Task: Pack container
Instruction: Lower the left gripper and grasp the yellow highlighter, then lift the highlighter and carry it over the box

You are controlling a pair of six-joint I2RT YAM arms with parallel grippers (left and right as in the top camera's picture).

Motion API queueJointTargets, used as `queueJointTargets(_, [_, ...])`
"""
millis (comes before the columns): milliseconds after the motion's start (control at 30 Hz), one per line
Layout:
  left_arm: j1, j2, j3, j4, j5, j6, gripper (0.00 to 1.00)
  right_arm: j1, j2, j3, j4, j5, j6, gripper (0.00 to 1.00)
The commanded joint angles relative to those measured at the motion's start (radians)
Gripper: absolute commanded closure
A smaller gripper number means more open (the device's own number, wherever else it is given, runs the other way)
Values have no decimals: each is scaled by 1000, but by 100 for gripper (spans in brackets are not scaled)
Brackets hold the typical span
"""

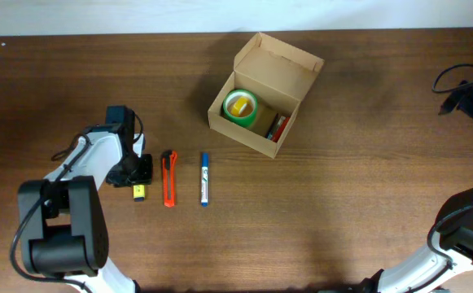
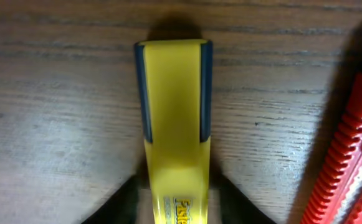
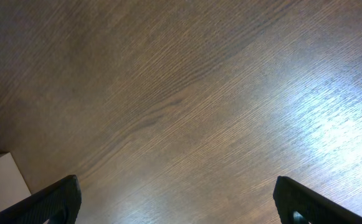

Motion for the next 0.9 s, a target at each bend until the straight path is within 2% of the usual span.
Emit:
queueJointTargets(0, [3, 26, -8, 3, 14, 0, 84, 2, 10, -9, 0, -5, 7, 1])
queueJointTargets(67, [3, 33, -8, 6, 14, 0, 98, 2, 10, -9, 0, -5, 7, 1])
queueJointTargets(200, [3, 34, -5, 6, 14, 9, 98, 2, 10, -9, 0, -5, 7, 1])
queueJointTargets(333, [2, 32, 56, -28, 13, 124, 98, 2, 10, -9, 0, -5, 7, 1])
queueJointTargets(400, [4, 30, 114, -54, 11, 133, 98, 2, 10, -9, 0, -5, 7, 1])
queueJointTargets(667, [-4, 30, 474, -179, 16, 209, 98, 2, 10, -9, 0, -5, 7, 1])
queueJointTargets(867, [-72, 31, 737, -250, 3, 317, 98, 2, 10, -9, 0, -5, 7, 1])
